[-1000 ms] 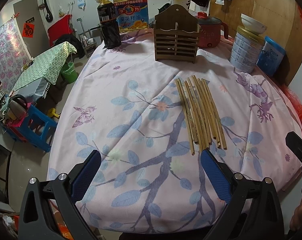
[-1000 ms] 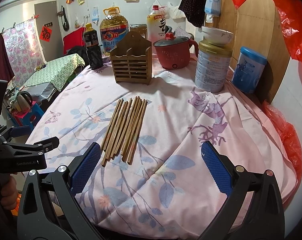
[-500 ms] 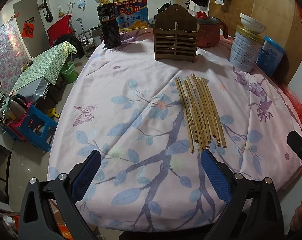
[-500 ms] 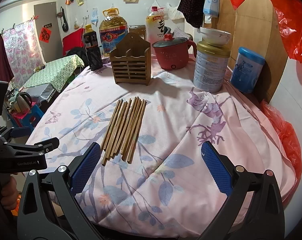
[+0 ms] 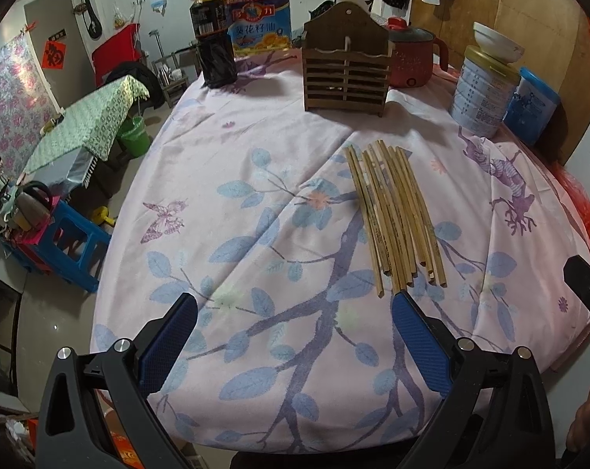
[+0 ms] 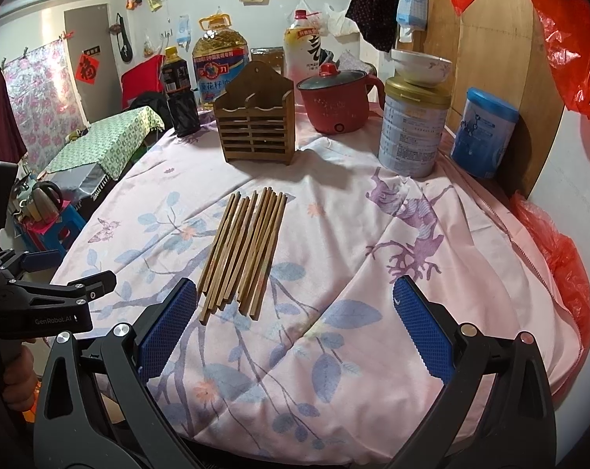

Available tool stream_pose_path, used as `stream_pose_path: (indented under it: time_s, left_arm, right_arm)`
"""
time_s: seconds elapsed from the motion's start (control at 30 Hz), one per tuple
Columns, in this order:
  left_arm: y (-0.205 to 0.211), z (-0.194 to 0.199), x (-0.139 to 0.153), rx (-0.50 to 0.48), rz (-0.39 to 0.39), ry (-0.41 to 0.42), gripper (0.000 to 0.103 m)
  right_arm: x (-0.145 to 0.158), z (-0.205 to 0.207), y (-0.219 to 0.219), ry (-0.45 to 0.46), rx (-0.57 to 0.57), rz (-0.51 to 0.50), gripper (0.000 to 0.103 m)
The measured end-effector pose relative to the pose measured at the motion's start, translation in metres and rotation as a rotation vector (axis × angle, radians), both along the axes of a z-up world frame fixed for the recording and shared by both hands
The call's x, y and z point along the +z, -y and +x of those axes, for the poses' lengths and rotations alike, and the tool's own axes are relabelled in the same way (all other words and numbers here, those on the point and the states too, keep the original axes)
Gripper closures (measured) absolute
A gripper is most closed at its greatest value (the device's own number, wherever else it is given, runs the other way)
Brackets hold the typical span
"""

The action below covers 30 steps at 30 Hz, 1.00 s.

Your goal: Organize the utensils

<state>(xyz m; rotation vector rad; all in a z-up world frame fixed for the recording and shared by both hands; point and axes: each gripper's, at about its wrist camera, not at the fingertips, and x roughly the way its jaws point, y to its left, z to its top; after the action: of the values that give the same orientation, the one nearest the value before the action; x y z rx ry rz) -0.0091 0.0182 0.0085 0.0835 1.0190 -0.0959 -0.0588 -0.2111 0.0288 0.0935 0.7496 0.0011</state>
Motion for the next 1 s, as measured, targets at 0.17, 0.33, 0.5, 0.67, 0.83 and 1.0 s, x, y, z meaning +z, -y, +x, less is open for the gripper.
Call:
stream_pose_path:
  time_s: [0.17, 0.33, 0.5, 0.67, 0.83, 1.0]
  left_arm:
    - [-0.025, 0.022, -0.031, 0.069, -0.037, -0.113, 0.006]
    - [-0.028, 0.029, -0.057, 0.056, -0.034, -0.163, 0.006]
    - [0.004, 0.034, -0.071, -0.021, -0.02, -0.16, 0.006]
    - [0.035, 0.044, -0.081, -0.063, -0.005, -0.14, 0.006]
    - [0.047, 0.047, -0.091, -0.069, 0.004, -0.114, 0.022]
    - [0.043, 0.049, -0.089, -0.078, 0.034, -0.052, 0.038]
  right_arm:
    - [-0.024, 0.011, 0.029, -0.104, -0.092, 0.052, 0.006]
    - [-0.039, 0.004, 0.062, -0.141, -0.19, 0.042, 0.006]
    - [-0.046, -0.004, 0.078, -0.162, -0.192, 0.016, 0.006]
    - [-0.041, -0.017, 0.101, -0.135, -0.184, -0.064, 0.006]
    - [-0.042, -0.033, 0.137, -0.143, -0.23, -0.07, 0.006]
    - [-0.047, -0.042, 0.162, -0.146, -0.312, 0.016, 0.006]
